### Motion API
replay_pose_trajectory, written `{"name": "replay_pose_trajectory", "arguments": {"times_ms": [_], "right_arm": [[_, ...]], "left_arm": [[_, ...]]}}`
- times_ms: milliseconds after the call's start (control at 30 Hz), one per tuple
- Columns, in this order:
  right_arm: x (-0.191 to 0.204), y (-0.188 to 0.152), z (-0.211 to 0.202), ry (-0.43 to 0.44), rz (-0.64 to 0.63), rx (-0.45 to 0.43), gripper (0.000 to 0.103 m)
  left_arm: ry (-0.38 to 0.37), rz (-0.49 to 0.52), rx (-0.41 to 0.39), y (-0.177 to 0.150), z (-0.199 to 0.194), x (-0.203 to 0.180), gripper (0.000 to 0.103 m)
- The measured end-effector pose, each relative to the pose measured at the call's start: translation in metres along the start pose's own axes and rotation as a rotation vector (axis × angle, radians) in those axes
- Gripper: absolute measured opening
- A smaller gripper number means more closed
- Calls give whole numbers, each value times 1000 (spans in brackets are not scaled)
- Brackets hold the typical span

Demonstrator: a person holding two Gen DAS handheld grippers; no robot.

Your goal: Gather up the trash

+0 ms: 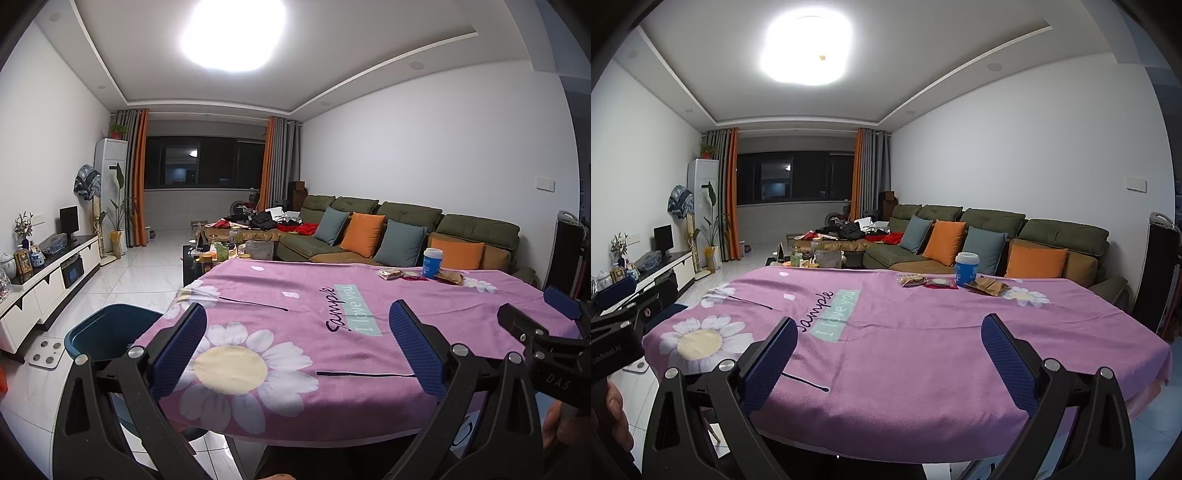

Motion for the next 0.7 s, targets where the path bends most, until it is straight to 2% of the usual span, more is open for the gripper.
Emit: {"name": "replay_pose_trajectory", "arguments": {"times_ms": [700], "right_arm": [[2, -3, 2, -4, -15, 13, 96]], "left_arm": [[-19, 10, -5, -7, 2, -5, 97]]}}
Point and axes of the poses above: each gripper's, at about its wrist camera, not at the fingertips, and z roughly the way its jaws point, x to its left, y to its top, the point moved 3 cm from there along z, roughly the way its jaws point, and after that the axes turned 12 degrees about -x, right-handed, at the moved point
